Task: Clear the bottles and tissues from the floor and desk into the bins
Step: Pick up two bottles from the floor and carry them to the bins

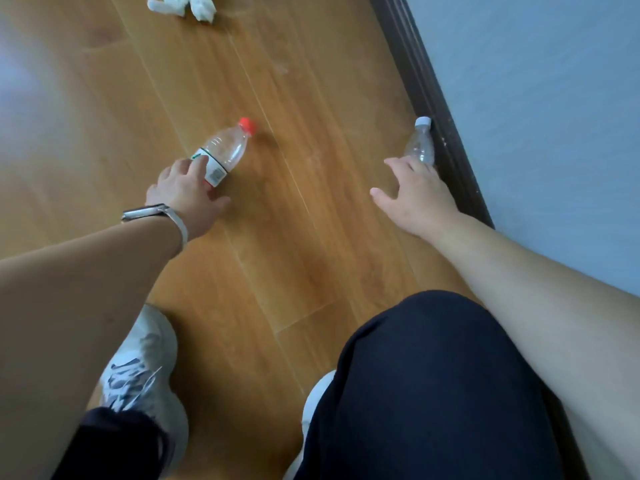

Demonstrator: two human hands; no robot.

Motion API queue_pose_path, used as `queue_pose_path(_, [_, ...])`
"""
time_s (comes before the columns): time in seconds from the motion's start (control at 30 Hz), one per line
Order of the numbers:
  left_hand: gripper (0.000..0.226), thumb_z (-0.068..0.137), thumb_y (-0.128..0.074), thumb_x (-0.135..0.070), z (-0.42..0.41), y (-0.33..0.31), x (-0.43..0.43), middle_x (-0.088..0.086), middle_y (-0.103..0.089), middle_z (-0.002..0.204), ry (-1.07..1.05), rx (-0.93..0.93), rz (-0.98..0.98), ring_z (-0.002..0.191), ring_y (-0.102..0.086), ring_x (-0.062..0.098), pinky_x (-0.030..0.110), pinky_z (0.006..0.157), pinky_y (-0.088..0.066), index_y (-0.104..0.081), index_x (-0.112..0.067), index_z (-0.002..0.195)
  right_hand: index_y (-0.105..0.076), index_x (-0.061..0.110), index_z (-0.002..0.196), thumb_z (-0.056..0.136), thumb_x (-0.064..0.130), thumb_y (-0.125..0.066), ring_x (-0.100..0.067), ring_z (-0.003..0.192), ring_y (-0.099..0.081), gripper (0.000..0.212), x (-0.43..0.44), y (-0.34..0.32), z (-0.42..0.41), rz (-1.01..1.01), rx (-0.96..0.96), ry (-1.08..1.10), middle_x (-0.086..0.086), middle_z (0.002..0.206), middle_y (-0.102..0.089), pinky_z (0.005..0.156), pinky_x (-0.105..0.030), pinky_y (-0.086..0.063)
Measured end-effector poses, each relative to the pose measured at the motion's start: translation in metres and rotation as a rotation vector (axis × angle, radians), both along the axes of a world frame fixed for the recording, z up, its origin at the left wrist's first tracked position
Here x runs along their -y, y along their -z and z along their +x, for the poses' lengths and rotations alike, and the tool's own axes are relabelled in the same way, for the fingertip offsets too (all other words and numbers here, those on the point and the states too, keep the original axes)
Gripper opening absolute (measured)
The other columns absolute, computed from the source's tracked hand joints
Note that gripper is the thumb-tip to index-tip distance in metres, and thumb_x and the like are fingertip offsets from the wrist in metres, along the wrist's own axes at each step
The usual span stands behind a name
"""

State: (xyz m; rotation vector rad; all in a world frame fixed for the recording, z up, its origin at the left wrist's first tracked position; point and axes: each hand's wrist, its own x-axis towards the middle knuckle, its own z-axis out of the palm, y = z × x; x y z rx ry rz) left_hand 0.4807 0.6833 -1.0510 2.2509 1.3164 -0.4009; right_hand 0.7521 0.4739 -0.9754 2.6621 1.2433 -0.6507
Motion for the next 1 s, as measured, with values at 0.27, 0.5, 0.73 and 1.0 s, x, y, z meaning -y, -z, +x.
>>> queue_pose_path(0.27, [0.07,0.08,-0.065,-0.033,0.022,0.03,0.009,0.018,-0.051,0.124,-0.134,0.036,-0.057,0.108,-0.054,0.042,0.047,0.088,-0.046,-0.03,-0.024,0.14,-0.035,0.022,0.144,0.091,0.054,-0.048,-0.025,0.132,-0.037,0.062,0.0,0.048,0.017,0.009,-0.007,0.075,-0.001,0.146,-0.037,0.102,-0.046,-0.04])
queue_pose_path(0.5, [0.079,0.079,-0.069,-0.039,0.071,0.019,0.057,0.002,-0.053,0.129,-0.064,0.306,-0.186,0.101,-0.054,0.021,0.036,0.08,-0.044,-0.027,-0.031,0.145,-0.032,0.019,0.142,0.084,0.056,-0.053,-0.031,0.128,-0.038,0.072,0.016,0.077,0.045,-0.034,0.162,0.253,-0.01,0.143,-0.036,0.096,-0.049,-0.044])
queue_pose_path(0.73, [0.076,0.079,-0.072,-0.039,0.09,0.024,0.086,-0.008,-0.055,0.125,-0.075,0.47,-0.261,0.095,-0.056,0.01,0.027,0.074,-0.043,-0.028,-0.04,0.141,-0.02,0.017,0.146,0.077,0.047,-0.068,-0.027,0.112,-0.047,0.089,0.039,0.107,0.06,0.057,0.118,0.447,-0.01,0.13,-0.039,0.075,-0.034,-0.043])
queue_pose_path(1.0, [0.077,0.079,-0.074,-0.039,0.086,0.028,0.09,-0.006,-0.058,0.123,-0.11,0.456,-0.252,0.098,-0.057,0.013,0.029,0.078,-0.043,-0.029,-0.038,0.142,-0.019,0.019,0.146,0.073,0.04,-0.072,-0.025,0.103,-0.054,0.092,0.044,0.113,0.061,0.096,-0.012,0.586,-0.007,0.128,-0.044,0.073,-0.035,-0.048])
